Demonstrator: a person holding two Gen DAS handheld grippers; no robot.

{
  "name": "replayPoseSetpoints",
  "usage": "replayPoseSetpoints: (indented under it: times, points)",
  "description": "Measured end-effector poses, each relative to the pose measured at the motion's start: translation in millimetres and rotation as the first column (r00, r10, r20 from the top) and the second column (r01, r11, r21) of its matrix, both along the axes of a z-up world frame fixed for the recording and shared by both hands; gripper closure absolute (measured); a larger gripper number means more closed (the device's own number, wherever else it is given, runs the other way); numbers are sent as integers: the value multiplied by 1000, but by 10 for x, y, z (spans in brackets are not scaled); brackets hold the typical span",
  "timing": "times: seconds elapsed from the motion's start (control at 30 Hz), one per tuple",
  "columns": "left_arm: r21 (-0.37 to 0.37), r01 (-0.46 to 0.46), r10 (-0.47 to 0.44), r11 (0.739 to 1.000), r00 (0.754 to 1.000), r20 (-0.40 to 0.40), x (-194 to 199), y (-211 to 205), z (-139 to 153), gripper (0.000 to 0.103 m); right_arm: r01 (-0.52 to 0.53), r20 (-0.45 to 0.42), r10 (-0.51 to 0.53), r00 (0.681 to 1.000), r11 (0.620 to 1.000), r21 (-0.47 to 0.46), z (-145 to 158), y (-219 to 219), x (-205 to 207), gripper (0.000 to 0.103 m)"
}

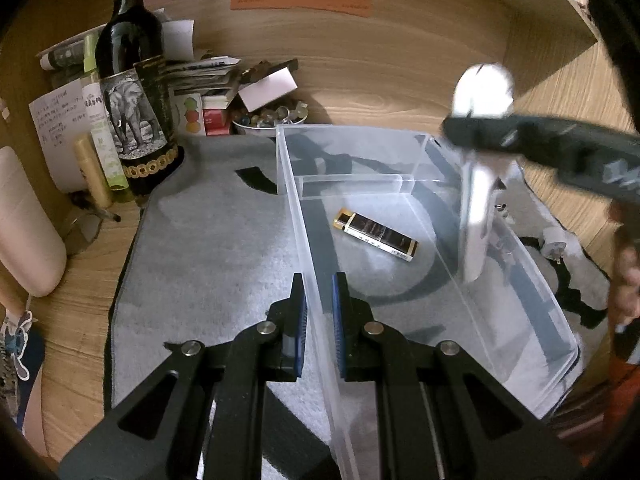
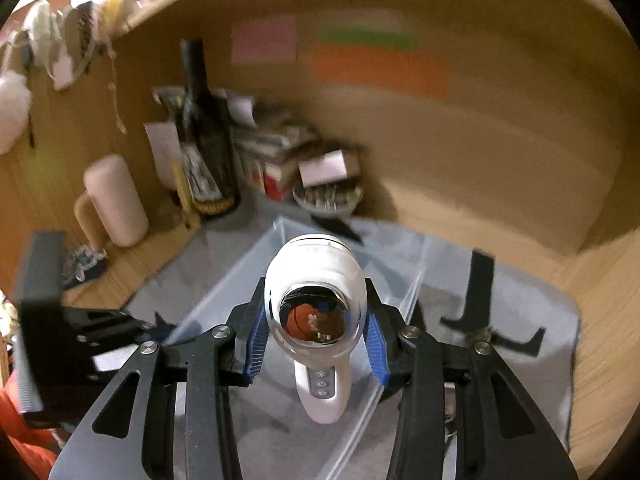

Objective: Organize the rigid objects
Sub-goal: 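Lower the massager wand into the box and release it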

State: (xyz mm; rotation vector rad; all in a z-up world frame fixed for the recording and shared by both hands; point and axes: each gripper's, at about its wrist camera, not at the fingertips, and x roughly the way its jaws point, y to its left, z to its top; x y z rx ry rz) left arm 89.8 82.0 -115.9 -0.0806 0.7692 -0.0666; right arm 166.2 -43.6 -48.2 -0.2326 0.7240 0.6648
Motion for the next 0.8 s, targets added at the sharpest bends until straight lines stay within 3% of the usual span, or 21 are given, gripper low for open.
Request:
replayPoseSetpoints:
  times: [0.2, 0.67, 0.8]
  points:
    - [-16, 3, -3, 1000, 1000, 3, 1, 19, 1, 91, 35, -78, -40, 996, 997, -65, -279, 50, 250, 65]
    - [-9, -5, 5, 1000, 1000, 3, 20, -10, -1, 91, 22, -203, -46, 978, 992, -121, -578, 115, 498, 63]
    - [-2, -8, 8, 1000, 1000, 1, 25, -32, 5, 91, 37, -164, -52, 985, 995, -90, -457, 27, 437, 49]
